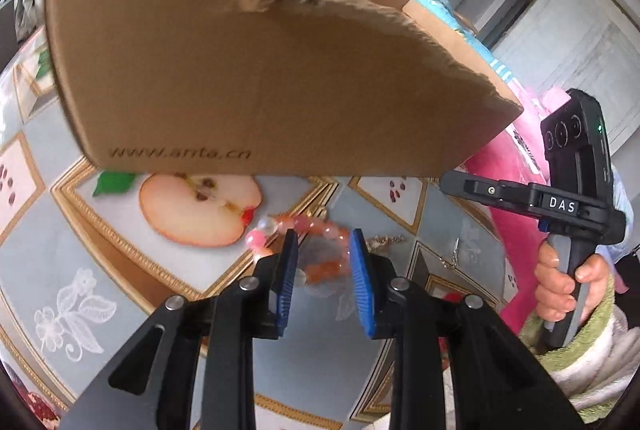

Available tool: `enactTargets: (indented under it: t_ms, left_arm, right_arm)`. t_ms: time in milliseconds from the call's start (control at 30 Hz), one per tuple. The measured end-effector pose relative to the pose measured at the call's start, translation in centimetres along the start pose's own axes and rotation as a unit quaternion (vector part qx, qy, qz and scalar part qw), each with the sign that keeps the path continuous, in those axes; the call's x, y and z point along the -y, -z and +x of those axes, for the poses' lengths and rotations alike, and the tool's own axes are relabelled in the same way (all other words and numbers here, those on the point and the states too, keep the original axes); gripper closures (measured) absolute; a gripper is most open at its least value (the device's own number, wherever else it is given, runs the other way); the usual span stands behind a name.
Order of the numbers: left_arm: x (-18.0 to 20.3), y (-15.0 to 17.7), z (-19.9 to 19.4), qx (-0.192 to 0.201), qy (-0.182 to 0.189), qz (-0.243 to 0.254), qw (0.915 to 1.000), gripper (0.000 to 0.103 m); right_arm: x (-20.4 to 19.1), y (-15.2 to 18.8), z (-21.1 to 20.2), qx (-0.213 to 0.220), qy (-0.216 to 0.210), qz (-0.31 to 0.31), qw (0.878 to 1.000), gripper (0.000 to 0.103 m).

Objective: Organize jewelry

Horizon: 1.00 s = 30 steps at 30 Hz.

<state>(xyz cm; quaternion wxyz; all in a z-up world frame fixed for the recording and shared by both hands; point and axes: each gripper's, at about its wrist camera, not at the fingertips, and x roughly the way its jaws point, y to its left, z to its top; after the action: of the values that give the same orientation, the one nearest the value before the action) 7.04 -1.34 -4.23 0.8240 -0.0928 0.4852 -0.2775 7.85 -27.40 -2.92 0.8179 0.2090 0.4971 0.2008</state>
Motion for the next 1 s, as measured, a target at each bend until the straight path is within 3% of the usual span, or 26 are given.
enactTargets:
  t_ms: [367,600,800,1000]
  left_arm:
    - [-2.3,1.2,-2.5,-0.001,-0.032,-0.018,0.9993,0.077]
    - [-3.1,2.1,-3.4,0.009,-0.065,-0.005,0.9978,0.077]
    - [-3.3,2.5,-4.5,0.037,-0.122,0.009,0.9918,0.059]
    - [-1.5,2.9,-6.3,0.085,-0.103,0.036,0.9904,0.057]
  right_arm:
    - [-0.1,0.2,-0.9,0.005,-0.002,0.0,1.0,0.078]
    - [-1.0,0.7,-1.1,0.005,0.012,-0.017,1.0,0.076]
    - [-2.1,1.1,-1.2,0.007,0.033,-0.048,0.998,0.075]
    - [-3.8,2.1,-1.8,0.022,0.044,-0.102,0.994,0.075]
